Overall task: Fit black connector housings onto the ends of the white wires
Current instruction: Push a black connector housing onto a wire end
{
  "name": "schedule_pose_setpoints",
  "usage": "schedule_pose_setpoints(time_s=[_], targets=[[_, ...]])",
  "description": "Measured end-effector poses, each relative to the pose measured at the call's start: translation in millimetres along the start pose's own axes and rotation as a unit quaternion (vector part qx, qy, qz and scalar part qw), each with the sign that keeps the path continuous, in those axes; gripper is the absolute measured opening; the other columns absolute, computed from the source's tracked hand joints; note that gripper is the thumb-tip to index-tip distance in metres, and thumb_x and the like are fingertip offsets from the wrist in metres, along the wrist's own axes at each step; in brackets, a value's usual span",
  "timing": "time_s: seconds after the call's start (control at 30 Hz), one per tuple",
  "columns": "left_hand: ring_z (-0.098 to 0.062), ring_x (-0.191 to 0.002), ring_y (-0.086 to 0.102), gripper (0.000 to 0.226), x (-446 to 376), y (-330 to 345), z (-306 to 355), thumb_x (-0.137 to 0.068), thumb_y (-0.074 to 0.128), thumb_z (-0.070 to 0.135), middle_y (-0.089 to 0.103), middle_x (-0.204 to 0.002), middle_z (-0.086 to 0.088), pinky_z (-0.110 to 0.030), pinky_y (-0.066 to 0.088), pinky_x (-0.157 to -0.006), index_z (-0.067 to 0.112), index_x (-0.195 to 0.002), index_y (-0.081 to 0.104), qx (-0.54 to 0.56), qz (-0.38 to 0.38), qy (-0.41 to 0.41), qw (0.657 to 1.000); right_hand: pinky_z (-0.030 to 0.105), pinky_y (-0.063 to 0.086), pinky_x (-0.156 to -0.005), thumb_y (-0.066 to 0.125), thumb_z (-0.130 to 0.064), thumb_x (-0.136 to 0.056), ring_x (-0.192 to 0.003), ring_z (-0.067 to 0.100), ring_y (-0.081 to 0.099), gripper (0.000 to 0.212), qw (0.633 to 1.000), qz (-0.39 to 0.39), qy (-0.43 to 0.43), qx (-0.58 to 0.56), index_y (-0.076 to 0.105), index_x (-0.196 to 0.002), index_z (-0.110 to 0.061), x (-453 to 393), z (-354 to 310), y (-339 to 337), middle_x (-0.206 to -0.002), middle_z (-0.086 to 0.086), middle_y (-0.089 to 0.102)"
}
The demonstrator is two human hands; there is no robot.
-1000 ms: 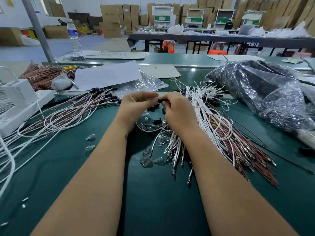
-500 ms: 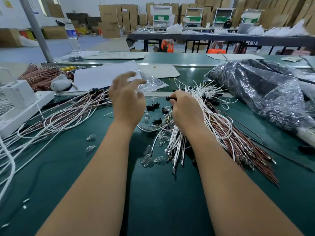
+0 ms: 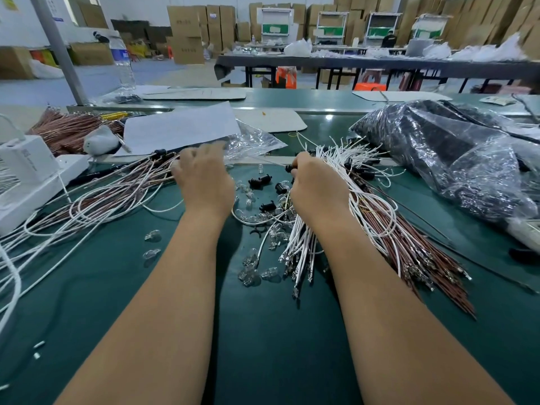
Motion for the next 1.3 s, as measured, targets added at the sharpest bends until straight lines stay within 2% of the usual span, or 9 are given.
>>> schedule_pose_setpoints(time_s=[0.1, 0.23, 0.47, 0.57, 0.73, 0.87, 1.0, 1.13, 1.3], targets=[[-0.022, -0.127, 0.039, 0.055, 5.1, 6.0, 27.4, -0.087, 0.045, -0.001, 0.055, -0.133, 0.004, -0.043, 0.019, -0.11, 0.027, -0.135, 0.049, 0.025, -0.043, 0.158, 0.986, 0.025, 0.026, -0.046, 0.048, -0.002, -0.094, -0.066, 0.022, 0.052, 0.016, 0.999, 0.002, -0.023, -0.033, 0.055, -0.106, -0.01, 1.2, -4.8, 2.9, -0.081, 0.0, 0.057], [-0.021, -0.127, 0.042, 0.043, 11.4, 13.5, 39.4, -0.089, 0.047, 0.002, 0.061, -0.12, 0.002, -0.038, -0.007, -0.116, 0.024, -0.123, 0.06, -0.008, -0.038, 0.21, 0.977, 0.029, 0.027, -0.052, 0.047, -0.005, -0.096, -0.07, 0.02, 0.048, 0.019, 0.997, -0.004, -0.044, -0.065, 0.055, -0.111, -0.013, 2.9, -8.6, 7.0, -0.082, -0.004, 0.051], [-0.026, -0.091, 0.057, 0.029, 3.3, 13.9, 16.3, -0.089, 0.045, -0.001, 0.069, -0.099, -0.006, -0.043, 0.032, -0.106, 0.014, -0.102, 0.067, 0.025, -0.074, 0.109, 0.991, 0.033, 0.047, -0.061, 0.045, 0.001, -0.094, -0.074, 0.022, 0.059, 0.019, 0.998, -0.024, -0.025, -0.061, 0.058, -0.103, -0.01, 2.7, -0.7, 8.9, -0.089, 0.001, 0.066], [-0.019, -0.081, 0.058, 0.021, 6.8, 13.1, 21.6, -0.091, 0.051, 0.004, 0.068, -0.093, -0.004, -0.025, 0.045, -0.088, 0.009, -0.1, 0.069, 0.178, -0.105, 0.088, 0.975, 0.032, 0.041, -0.06, 0.045, -0.001, -0.095, -0.072, 0.022, 0.055, 0.016, 0.996, -0.024, -0.032, -0.082, 0.058, -0.101, -0.009, 2.2, -2.3, 8.9, -0.083, -0.002, 0.06], [0.004, -0.055, 0.051, 0.008, 9.6, 14.5, 27.9, -0.09, 0.063, 0.009, 0.061, -0.068, 0.008, -0.006, 0.034, -0.053, 0.011, -0.089, 0.071, 0.312, -0.15, 0.046, 0.937, 0.039, 0.049, -0.066, 0.046, -0.014, -0.098, -0.077, 0.026, 0.058, 0.013, 0.994, -0.033, -0.039, -0.097, 0.058, -0.101, -0.012, 4.2, -4.8, 8.2, -0.087, 0.004, 0.063], [0.008, -0.058, 0.054, 0.008, 8.5, 12.1, 22.3, -0.09, 0.063, 0.009, 0.06, -0.067, 0.011, -0.008, 0.041, -0.06, 0.009, -0.091, 0.071, 0.33, -0.157, 0.021, 0.931, 0.041, 0.051, -0.068, 0.047, -0.01, -0.097, -0.077, 0.024, 0.058, 0.013, 0.993, -0.03, -0.035, -0.11, 0.06, -0.101, -0.011, 3.1, -3.6, 8.8, -0.081, -0.001, 0.06], [-0.016, -0.08, 0.069, 0.008, 9.3, 11.0, 24.8, -0.089, 0.065, 0.007, 0.072, -0.083, -0.007, -0.029, 0.057, -0.08, 0.008, -0.095, 0.071, 0.377, -0.181, 0.003, 0.908, 0.038, 0.05, -0.071, 0.051, -0.012, -0.096, -0.08, 0.022, 0.06, 0.016, 0.983, -0.03, -0.04, -0.179, 0.063, -0.107, -0.01, 4.3, -3.2, 8.7, -0.088, 0.004, 0.066], [0.004, -0.056, 0.054, 0.008, 5.8, 10.7, 18.4, -0.091, 0.063, 0.01, 0.065, -0.072, 0.002, -0.01, 0.045, -0.06, 0.008, -0.093, 0.07, 0.389, -0.152, -0.031, 0.908, 0.025, 0.047, -0.068, 0.061, -0.009, -0.091, -0.076, 0.012, 0.059, 0.022, 0.972, 0.003, -0.011, -0.234, 0.06, -0.113, -0.014, 3.3, -0.8, 6.4, -0.086, -0.004, 0.061], [0.001, -0.055, 0.05, 0.007, 5.8, 12.1, 15.1, -0.092, 0.062, 0.012, 0.063, -0.072, -0.002, -0.009, 0.042, -0.058, 0.012, -0.09, 0.069, 0.405, -0.147, -0.047, 0.901, 0.018, 0.047, -0.068, 0.063, -0.009, -0.09, -0.07, 0.004, 0.056, 0.01, 0.968, 0.059, -0.006, -0.246, 0.066, -0.098, -0.014, 3.1, 2.8, 1.7, -0.081, -0.009, 0.06]])
Point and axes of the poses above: each hand's wrist, its own x-axis away from the middle knuckle, its own y-axis out of the palm, z = x × y, the point moved 2 cm from there along -x, towards the middle knuckle
